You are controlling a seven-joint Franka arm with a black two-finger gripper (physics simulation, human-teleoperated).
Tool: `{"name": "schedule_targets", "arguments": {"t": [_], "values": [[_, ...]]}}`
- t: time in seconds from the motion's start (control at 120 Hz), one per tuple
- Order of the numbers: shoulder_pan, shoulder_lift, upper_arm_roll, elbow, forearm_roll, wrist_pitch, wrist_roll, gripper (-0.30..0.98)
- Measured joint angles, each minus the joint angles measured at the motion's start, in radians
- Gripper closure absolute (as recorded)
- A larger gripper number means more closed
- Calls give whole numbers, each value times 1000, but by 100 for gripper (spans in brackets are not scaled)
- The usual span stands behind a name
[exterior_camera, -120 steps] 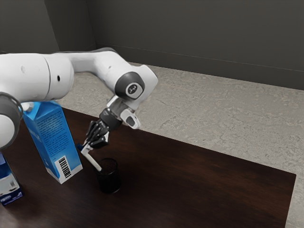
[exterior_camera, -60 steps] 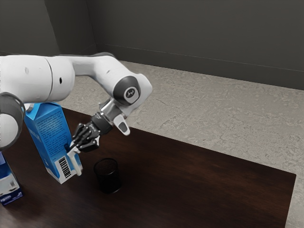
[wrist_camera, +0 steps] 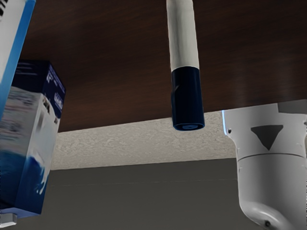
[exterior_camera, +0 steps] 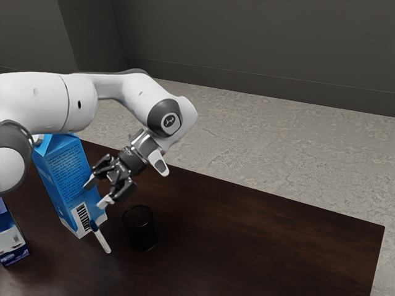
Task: Take the marker out of the pen holder and place it to the left of the pen holder.
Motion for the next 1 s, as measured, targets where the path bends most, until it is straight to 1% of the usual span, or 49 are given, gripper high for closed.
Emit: {"name": "schedule_targets", "arguments": {"t": [0.1,0.217,0.467,0.5,0.55,0.583,0.683,0.783,1.0], "values": [[0,-6,-2,7,-7,32,-6,5],[0,-16,-5,17,-37,112,-12,3],[5,-103,-35,18,-136,361,-19,1],[30,-115,-63,18,-144,386,-20,1],[94,-132,-154,31,-151,418,-21,1],[125,-140,-197,39,-155,438,-23,0],[158,-167,-280,47,-164,490,-26,0],[163,-188,-304,46,-167,533,-30,0],[175,-224,-310,45,-173,589,-35,0]]}}
